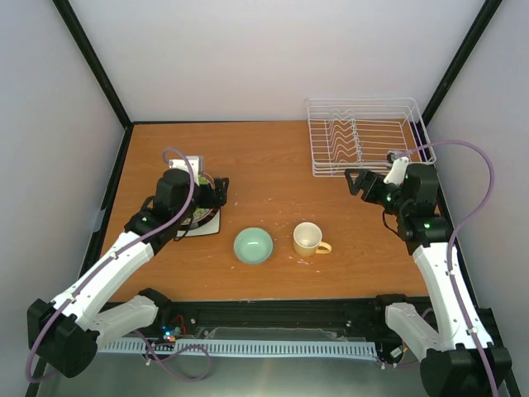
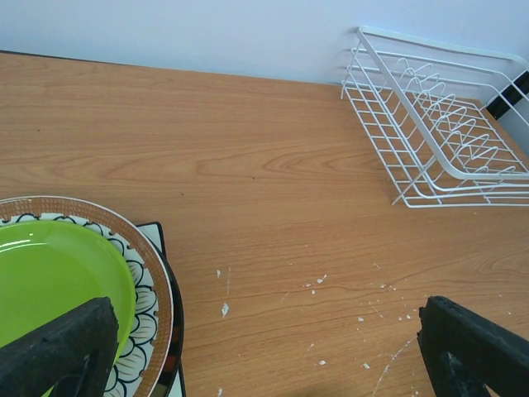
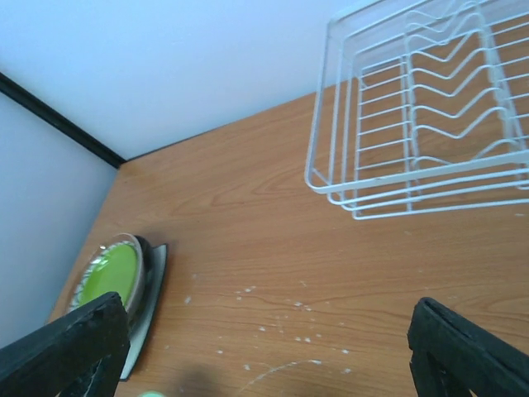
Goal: Load the mixed dishes into the dish rack
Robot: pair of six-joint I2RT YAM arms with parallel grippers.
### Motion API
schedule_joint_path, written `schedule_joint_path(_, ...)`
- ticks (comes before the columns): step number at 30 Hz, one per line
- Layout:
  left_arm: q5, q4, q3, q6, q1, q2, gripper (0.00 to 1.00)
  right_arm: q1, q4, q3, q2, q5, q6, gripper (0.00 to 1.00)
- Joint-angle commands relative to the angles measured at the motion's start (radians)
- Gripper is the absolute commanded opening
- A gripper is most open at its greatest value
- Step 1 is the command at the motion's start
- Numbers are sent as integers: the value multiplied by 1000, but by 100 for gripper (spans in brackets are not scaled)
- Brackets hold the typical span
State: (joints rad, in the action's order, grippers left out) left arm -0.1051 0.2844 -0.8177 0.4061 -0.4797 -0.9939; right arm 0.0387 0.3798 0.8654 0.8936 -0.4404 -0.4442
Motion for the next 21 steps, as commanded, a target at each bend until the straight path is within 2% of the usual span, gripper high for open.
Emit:
schedule_joint_path(1, 1, -27, -3, 3, -2, -9, 100, -5, 114, 46, -10, 128, 105, 91)
schedule_joint_path(5, 16, -14, -31, 3, -2, -52, 100, -5, 154, 133, 38, 284, 172, 85)
schedule_joint_path(8, 30, 2, -72, -14, -2, -101, 100, -5, 253, 320, 208, 330, 222, 79)
schedule_joint_path(12, 49, 8, -112, -33, -1, -153, 100, -2, 427, 610, 497, 252, 244, 56)
schedule_joint_path(13, 51, 8, -119, -36, -2, -162, 100, 4, 445, 657, 548, 216, 241, 53)
schedule_joint_path(21, 69, 2, -128, -41, 1, -193, 99, 148, 476, 867, 791, 246, 247, 55)
